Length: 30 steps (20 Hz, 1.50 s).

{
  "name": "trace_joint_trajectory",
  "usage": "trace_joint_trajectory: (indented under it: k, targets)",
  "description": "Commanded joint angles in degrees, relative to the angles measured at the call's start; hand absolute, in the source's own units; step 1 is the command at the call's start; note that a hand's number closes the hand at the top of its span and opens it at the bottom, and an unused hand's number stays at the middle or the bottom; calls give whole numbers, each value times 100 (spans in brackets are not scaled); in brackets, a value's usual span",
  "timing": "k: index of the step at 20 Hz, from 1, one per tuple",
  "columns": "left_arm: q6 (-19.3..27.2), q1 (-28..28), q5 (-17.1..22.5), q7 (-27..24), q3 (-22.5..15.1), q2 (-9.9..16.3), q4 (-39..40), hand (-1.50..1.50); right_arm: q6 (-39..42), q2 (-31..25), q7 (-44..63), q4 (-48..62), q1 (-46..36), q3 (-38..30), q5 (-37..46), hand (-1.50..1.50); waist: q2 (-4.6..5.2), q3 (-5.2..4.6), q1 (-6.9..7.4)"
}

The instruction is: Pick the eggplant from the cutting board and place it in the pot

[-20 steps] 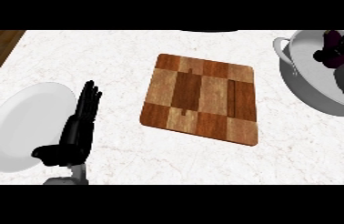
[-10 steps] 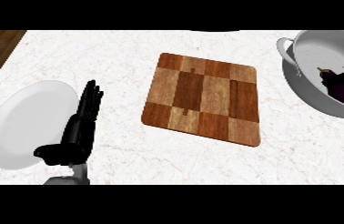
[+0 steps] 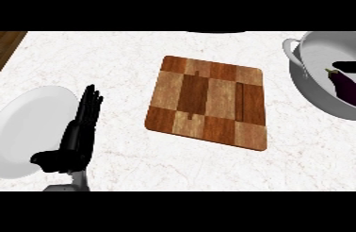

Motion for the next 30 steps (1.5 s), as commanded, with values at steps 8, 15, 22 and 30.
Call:
trace_joint_trajectory:
  k: [8,15,22,30]
  targets:
    - [236,-100,-185,358,-138,-145,-195,0,-216,-92,-2309,-388,801,-1539,-2096,-150,7,-9,-17]
    - [79,-189,-85,277,12,-55,-39,0,229,-564,-3153,-260,1270,-1784,-2807,-150,-9,-17,-47]
    - [163,-37,-277,-4,-96,-200,150,0,467,-654,-3505,-243,1621,-1513,-3328,-150,-30,-25,-70]
    - [136,105,-250,-140,-114,-262,46,0,684,-1241,-3692,-140,2129,-1930,-4064,-150,-32,-20,-70]
